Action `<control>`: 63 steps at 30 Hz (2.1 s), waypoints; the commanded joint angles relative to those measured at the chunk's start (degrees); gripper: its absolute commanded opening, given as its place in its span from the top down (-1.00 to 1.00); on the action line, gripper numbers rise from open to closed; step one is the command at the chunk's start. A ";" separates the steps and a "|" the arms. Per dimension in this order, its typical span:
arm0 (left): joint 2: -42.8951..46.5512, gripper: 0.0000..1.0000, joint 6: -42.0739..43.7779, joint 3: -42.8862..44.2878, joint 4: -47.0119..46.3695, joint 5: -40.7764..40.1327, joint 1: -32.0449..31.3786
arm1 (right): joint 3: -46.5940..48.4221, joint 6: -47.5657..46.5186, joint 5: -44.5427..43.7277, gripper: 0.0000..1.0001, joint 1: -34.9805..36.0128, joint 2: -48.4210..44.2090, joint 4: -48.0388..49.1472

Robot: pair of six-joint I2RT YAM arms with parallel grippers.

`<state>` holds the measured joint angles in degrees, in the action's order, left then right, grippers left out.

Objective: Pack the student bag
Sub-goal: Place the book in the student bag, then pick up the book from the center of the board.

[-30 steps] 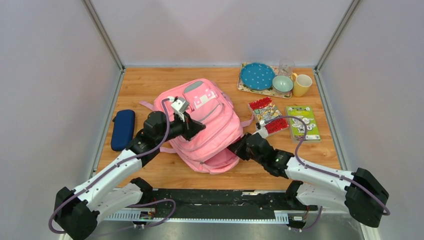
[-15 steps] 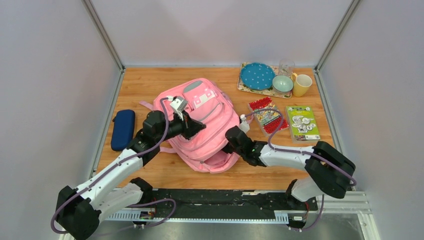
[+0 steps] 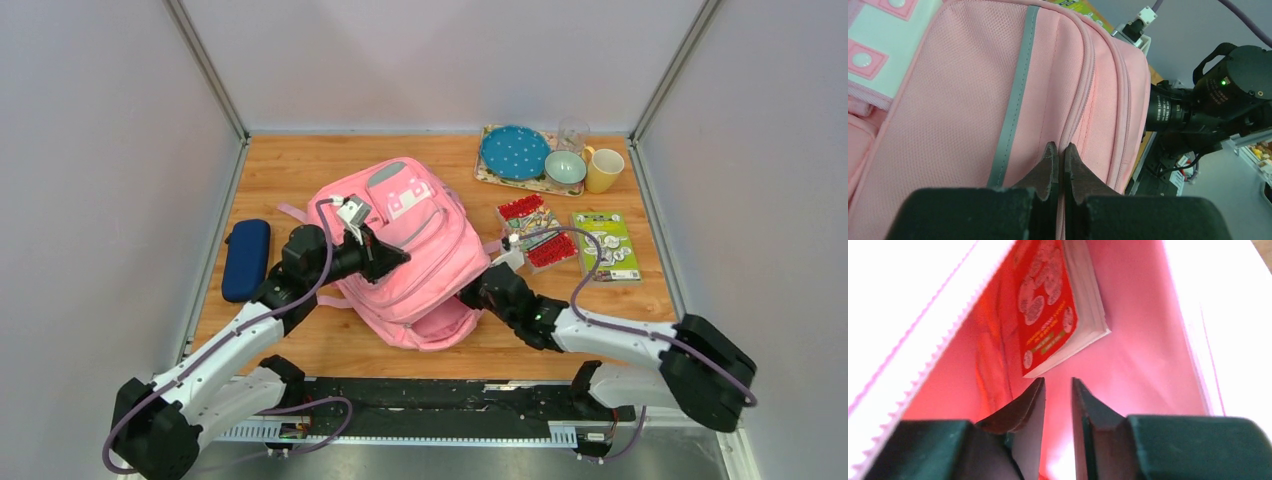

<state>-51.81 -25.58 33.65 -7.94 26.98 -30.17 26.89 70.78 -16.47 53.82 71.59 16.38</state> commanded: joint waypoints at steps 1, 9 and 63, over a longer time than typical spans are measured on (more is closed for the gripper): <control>2.33 1.00 2.11 -0.07 -0.24 -1.93 0.64 | 1.92 -2.32 -8.48 0.34 0.23 -12.07 -17.21; 4.00 1.00 6.59 -2.71 11.51 -8.33 0.64 | 6.51 0.50 -15.43 0.09 0.32 -24.02 -48.27; -54.26 -0.59 -9.84 38.06 -6.21 -7.91 -15.97 | 38.32 -41.34 12.42 -0.53 -53.29 22.88 -31.24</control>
<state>-103.74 -34.33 67.66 -11.49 19.42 -45.12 62.72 32.12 -5.43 2.09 92.03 -19.75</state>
